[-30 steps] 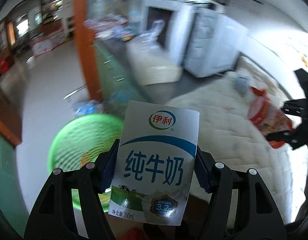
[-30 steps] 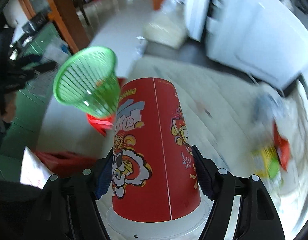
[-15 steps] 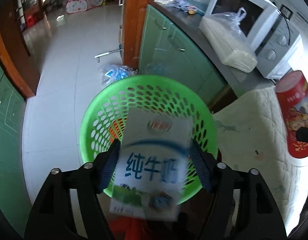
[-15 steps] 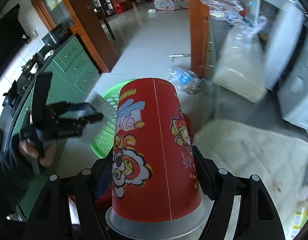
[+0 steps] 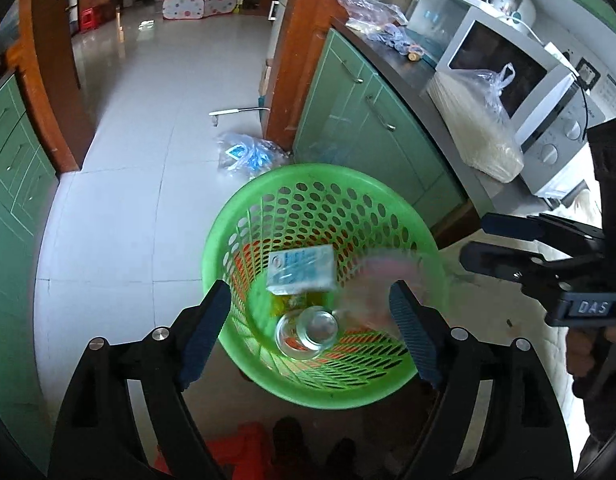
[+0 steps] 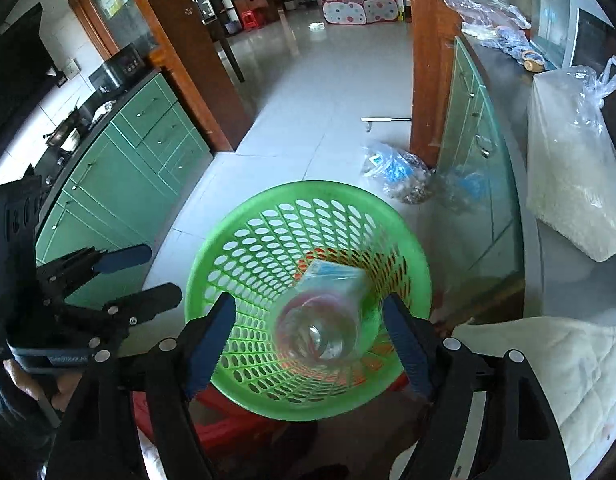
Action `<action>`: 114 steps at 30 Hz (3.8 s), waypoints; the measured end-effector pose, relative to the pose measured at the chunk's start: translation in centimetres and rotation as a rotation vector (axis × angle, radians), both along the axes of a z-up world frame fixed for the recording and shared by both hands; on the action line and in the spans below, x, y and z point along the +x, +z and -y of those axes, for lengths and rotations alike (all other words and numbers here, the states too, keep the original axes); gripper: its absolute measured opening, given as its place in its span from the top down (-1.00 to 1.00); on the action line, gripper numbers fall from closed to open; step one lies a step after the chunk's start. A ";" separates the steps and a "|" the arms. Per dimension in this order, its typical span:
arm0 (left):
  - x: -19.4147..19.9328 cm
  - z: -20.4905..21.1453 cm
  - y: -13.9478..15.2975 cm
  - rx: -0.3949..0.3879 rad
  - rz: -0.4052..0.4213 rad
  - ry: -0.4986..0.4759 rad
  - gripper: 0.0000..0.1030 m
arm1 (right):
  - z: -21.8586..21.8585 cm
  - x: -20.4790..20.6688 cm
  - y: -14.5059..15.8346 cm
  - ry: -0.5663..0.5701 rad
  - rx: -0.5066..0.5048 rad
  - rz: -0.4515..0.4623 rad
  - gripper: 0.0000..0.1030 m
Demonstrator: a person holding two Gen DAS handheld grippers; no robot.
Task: Collect trash
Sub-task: 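Carry the milk carton and red cup to the green basket and release, then return to the cloth and grasp the orange snack bag with the right tool, then grasp the yellow-green juice box with the left tool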
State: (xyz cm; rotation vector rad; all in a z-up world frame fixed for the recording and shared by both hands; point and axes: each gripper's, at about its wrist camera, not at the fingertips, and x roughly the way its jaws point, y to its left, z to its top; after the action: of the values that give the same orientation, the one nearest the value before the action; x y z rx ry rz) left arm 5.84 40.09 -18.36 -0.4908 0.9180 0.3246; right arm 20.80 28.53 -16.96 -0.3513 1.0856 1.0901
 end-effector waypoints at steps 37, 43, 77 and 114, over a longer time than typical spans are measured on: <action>9.2 24.1 5.5 0.040 0.094 -0.434 -0.60 | 37.6 2.7 4.8 -0.520 -0.034 0.161 -0.56; 10.5 27.7 5.2 0.044 0.072 -0.488 -0.60 | 44.0 5.9 4.8 -0.624 -0.064 0.196 -0.56; 16.9 40.1 4.6 0.039 0.007 -0.721 -0.60 | 49.2 14.5 4.0 -0.614 -0.181 0.330 0.95; 30.3 59.6 1.1 0.496 0.056 -1.777 -0.78 | 63.2 2.7 5.2 -0.870 -0.069 0.183 0.99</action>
State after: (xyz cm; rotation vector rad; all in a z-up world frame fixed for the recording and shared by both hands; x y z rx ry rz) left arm 36.12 -19.52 -17.26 0.8337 0.8677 -1.0611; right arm 23.55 -34.64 -11.72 -0.0088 0.9605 0.2411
